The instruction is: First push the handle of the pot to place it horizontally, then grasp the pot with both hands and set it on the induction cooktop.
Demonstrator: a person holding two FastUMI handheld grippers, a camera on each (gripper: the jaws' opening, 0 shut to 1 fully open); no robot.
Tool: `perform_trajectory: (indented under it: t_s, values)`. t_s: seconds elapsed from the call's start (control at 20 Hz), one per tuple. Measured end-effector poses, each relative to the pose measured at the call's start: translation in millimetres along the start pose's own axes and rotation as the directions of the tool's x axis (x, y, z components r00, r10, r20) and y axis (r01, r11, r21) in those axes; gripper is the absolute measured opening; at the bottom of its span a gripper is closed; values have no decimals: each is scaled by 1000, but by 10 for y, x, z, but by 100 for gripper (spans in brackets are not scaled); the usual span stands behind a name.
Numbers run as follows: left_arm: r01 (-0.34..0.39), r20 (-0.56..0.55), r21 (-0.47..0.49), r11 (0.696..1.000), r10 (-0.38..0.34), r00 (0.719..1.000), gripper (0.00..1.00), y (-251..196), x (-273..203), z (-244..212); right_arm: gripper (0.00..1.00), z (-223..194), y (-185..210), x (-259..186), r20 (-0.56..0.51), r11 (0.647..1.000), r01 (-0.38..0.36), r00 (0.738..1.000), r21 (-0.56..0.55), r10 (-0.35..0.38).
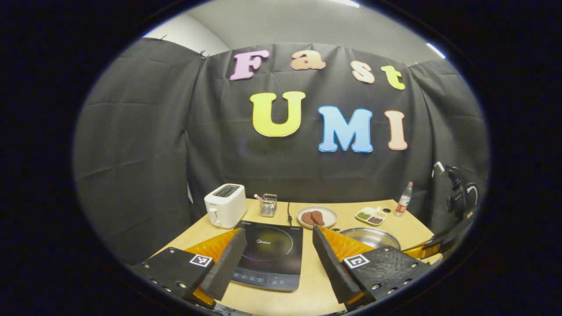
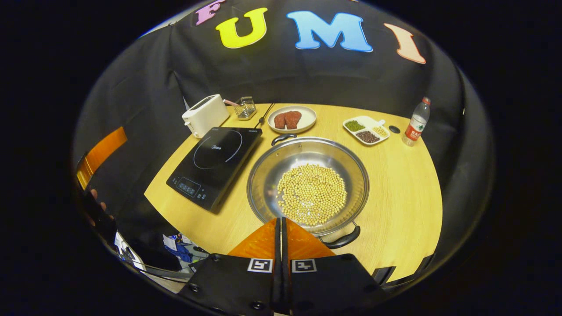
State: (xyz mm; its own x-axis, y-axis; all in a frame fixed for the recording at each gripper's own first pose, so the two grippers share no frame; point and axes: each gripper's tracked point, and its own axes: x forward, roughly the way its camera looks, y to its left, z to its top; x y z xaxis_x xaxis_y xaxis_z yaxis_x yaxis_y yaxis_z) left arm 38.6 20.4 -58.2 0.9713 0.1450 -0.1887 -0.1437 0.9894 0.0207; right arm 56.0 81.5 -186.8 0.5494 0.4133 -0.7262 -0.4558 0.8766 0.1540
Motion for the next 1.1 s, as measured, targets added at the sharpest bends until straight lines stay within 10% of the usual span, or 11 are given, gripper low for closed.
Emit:
perform_trajectory:
  t_s: [1.1]
  values:
    - [-48, -96, 23, 999, 50, 994, 92, -957, 120, -180, 2, -840, -476, 709, -273, 985, -137, 948, 109, 162]
